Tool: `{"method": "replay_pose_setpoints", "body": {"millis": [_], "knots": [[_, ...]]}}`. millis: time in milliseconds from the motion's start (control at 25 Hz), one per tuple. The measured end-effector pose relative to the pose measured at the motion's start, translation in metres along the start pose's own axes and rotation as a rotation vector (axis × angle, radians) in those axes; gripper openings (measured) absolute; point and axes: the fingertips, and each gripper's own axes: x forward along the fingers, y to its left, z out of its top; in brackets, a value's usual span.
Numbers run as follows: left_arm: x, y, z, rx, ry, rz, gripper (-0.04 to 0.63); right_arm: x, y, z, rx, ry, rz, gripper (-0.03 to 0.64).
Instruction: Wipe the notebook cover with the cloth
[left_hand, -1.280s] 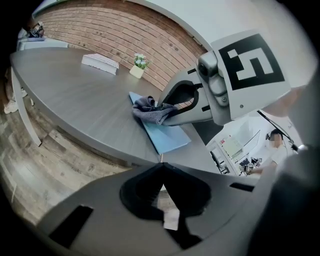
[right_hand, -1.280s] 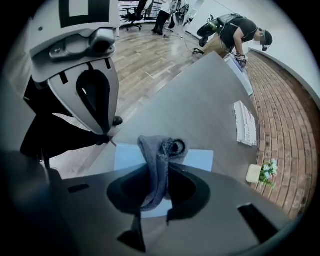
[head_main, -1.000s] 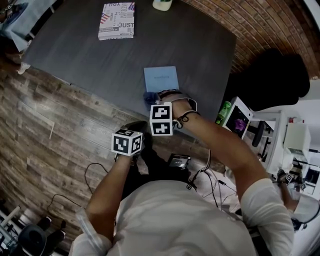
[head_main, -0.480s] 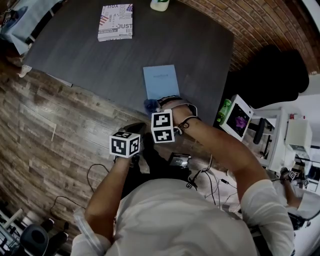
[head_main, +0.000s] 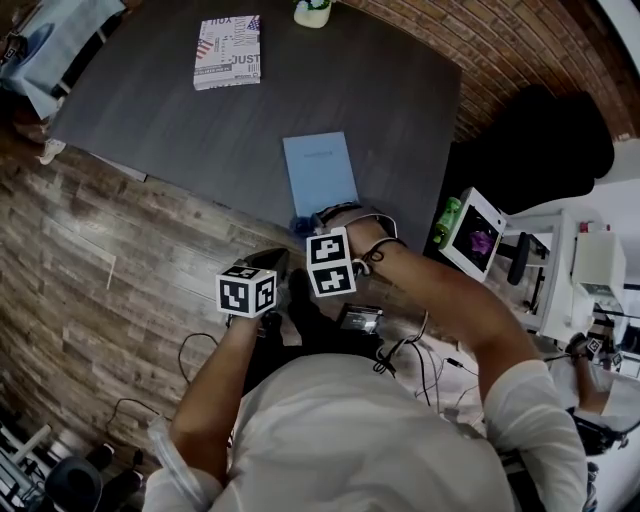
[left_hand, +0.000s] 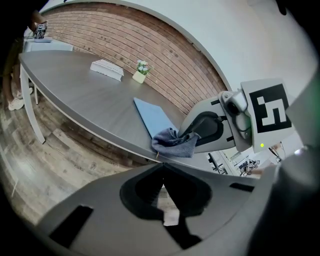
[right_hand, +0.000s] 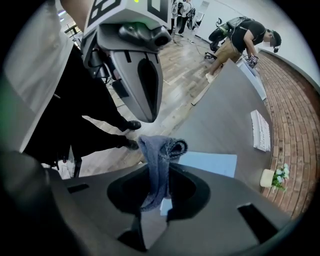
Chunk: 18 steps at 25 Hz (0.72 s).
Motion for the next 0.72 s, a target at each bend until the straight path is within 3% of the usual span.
{"method": "replay_pose_setpoints", "body": {"millis": [280,720], "knots": [[-0.002,-0.002,0.014,0.02,-0.013,0.0,0.008,-0.018,0.0,-0.01,-0.023,-0.027,0.006,0.089],[0.005,-0.011,0.052,0.053,-0.047,-0.02,0.008,-0.022,-0.072,-0.05,0.031,0.038,-0.192,0.089]]}}
